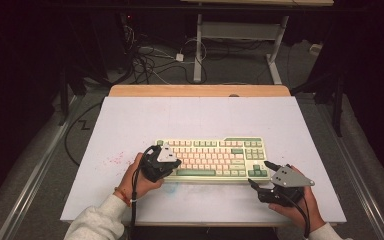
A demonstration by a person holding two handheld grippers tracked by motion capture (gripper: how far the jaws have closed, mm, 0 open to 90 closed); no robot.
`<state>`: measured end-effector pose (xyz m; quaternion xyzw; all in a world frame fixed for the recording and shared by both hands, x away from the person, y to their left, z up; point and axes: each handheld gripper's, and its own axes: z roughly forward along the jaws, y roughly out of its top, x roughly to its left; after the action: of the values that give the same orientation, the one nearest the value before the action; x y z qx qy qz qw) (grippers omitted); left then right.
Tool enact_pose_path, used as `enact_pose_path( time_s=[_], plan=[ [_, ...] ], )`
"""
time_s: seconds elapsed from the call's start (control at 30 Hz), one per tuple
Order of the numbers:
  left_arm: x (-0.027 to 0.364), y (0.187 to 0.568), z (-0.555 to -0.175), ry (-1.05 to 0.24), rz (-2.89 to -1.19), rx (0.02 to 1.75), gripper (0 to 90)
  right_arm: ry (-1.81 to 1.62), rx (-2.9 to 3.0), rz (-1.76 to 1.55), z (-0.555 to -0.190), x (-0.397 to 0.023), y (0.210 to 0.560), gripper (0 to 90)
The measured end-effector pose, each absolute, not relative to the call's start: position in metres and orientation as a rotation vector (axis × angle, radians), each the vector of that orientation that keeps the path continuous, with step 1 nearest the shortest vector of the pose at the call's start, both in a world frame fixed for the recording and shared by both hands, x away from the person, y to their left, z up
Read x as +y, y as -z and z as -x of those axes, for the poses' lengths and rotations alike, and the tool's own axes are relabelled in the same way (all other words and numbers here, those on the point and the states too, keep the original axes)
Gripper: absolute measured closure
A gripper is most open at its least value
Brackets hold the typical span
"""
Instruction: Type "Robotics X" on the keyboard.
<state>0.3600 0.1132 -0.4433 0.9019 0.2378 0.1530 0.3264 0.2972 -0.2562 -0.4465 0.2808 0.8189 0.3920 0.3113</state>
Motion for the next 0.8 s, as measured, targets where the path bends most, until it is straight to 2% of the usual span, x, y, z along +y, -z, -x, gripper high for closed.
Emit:
enact_pose_path(
  time_s=[0.37, 0.8],
  plan=[
    [0.098, 0.449, -0.368, -0.376, -2.413, 0.591, 87.6, -1.027, 2.171, -0.736, -0.297, -0.256, 0.447, 25.1],
    [0.097, 0.45, -0.37, -0.377, -2.415, 0.592, 87.6, -1.024, 2.177, -0.73, -0.297, -0.255, 0.448, 25.1]
  ],
)
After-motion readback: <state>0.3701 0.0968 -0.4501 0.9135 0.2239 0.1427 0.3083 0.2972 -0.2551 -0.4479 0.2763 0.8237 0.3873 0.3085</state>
